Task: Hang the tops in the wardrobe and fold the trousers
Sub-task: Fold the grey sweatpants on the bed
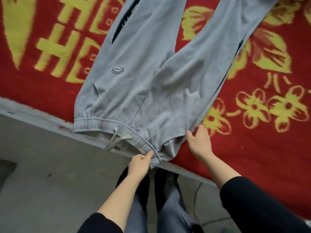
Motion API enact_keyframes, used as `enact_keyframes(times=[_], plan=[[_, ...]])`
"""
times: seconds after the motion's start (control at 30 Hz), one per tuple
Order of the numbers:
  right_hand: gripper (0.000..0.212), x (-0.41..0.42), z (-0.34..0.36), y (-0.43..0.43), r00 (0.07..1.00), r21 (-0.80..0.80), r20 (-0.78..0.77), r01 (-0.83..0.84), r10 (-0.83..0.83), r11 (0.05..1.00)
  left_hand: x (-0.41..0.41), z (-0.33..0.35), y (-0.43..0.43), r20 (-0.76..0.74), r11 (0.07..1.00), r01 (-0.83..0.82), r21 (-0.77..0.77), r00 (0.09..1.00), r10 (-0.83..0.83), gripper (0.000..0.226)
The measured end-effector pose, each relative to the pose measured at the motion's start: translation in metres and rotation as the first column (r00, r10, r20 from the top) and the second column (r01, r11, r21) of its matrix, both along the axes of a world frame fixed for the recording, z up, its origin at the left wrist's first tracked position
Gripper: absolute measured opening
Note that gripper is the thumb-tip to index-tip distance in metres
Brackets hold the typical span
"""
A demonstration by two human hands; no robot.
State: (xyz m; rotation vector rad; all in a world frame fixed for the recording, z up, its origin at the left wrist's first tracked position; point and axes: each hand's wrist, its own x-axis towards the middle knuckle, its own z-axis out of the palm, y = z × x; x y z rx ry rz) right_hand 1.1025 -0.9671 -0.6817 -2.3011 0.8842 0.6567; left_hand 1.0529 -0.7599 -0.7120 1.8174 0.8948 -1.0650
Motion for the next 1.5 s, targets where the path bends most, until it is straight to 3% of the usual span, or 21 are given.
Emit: enact_keyframes(times=[0.1, 0.2, 0.33, 0.43, 0.53, 0.6, 0.67, 0.7, 0.77, 0.83, 0.97, 1.03, 1.1, 1.2, 1.3, 1.4, 1.5], plan=[[0.044, 0.007, -0.015, -0.002, 0.961, 0.033, 0.010, 0.275, -0.276, 0.961, -0.014, -0.004, -0.019, 0.061, 0.986, -0.150, 0.079, 0.988, 0.145, 0.037], [0.044, 0.019, -0.024, -0.007, 0.924, 0.120, -0.021, 0.382, -0.383, 0.916, -0.015, -0.008, -0.018, 0.012, 0.961, -0.271, 0.046, 0.962, 0.271, 0.029], [0.023, 0.025, -0.033, -0.019, 0.947, 0.217, -0.037, 0.320, -0.320, 0.922, -0.017, -0.008, -0.023, 0.020, 0.960, -0.275, 0.048, 0.961, 0.275, 0.027], [0.012, 0.017, -0.021, -0.031, 0.958, 0.222, -0.077, 0.286, -0.275, 0.932, -0.029, 0.000, -0.023, -0.065, 0.957, -0.276, 0.090, 0.957, 0.283, 0.029], [0.004, -0.004, -0.006, -0.043, 0.943, 0.228, -0.271, 0.255, -0.191, 0.940, -0.047, 0.013, -0.019, -0.106, 0.969, -0.173, 0.176, 0.975, 0.193, 0.029], [0.002, -0.013, -0.005, -0.047, 0.934, 0.262, -0.326, 0.239, -0.147, 0.935, -0.050, 0.022, -0.020, -0.043, 0.961, -0.085, 0.263, 0.994, 0.099, 0.023], [0.005, -0.011, -0.009, -0.050, 0.954, 0.270, -0.246, 0.234, -0.169, 0.934, -0.048, 0.027, -0.026, 0.094, 0.932, 0.028, 0.360, 0.993, -0.066, 0.030], [0.009, -0.007, -0.011, -0.052, 0.956, 0.267, -0.203, 0.261, -0.210, 0.928, -0.045, 0.030, -0.031, 0.189, 0.906, 0.076, 0.415, 0.968, -0.168, 0.038], [0.019, 0.006, -0.014, -0.058, 0.938, 0.276, -0.123, 0.345, -0.323, 0.897, -0.038, 0.032, -0.045, 0.402, 0.860, 0.163, 0.484, 0.831, -0.384, 0.055], [0.024, 0.018, -0.015, -0.064, 0.904, 0.283, -0.061, 0.422, -0.423, 0.861, -0.035, 0.026, -0.061, 0.445, 0.774, 0.346, 0.529, 0.664, -0.601, 0.070], [0.025, 0.036, -0.016, -0.066, 0.839, 0.276, -0.002, 0.524, -0.545, 0.806, -0.031, 0.008, -0.087, 0.108, 0.483, 0.731, 0.482, 0.497, -0.861, 0.097], [0.023, 0.044, -0.017, -0.066, 0.801, 0.321, -0.037, 0.576, -0.598, 0.752, -0.028, 0.005, -0.096, -0.022, 0.348, 0.789, 0.506, 0.415, -0.910, 0.090], [0.023, 0.056, -0.013, -0.064, 0.762, 0.404, -0.072, 0.612, -0.643, 0.680, -0.021, 0.005, -0.103, -0.056, 0.300, 0.789, 0.537, 0.388, -0.920, 0.074], [0.031, 0.078, -0.002, -0.061, 0.758, 0.475, -0.054, 0.592, -0.649, 0.652, -0.004, 0.013, -0.102, -0.016, 0.342, 0.754, 0.561, 0.422, -0.906, 0.062], [0.032, 0.097, 0.006, -0.054, 0.762, 0.451, 0.009, 0.575, -0.648, 0.683, 0.026, 0.029, -0.085, 0.085, 0.477, 0.760, 0.441, 0.494, -0.865, 0.052], [0.036, 0.116, 0.017, -0.039, 0.760, 0.428, 0.079, 0.559, -0.646, 0.710, 0.063, 0.038, -0.042, 0.246, 0.769, 0.625, 0.135, 0.731, -0.637, 0.044], [0.039, 0.142, 0.029, -0.017, 0.778, 0.444, 0.164, 0.491, -0.607, 0.749, 0.096, 0.050, 0.009, 0.240, 0.882, 0.446, -0.155, 0.883, -0.404, 0.052]])
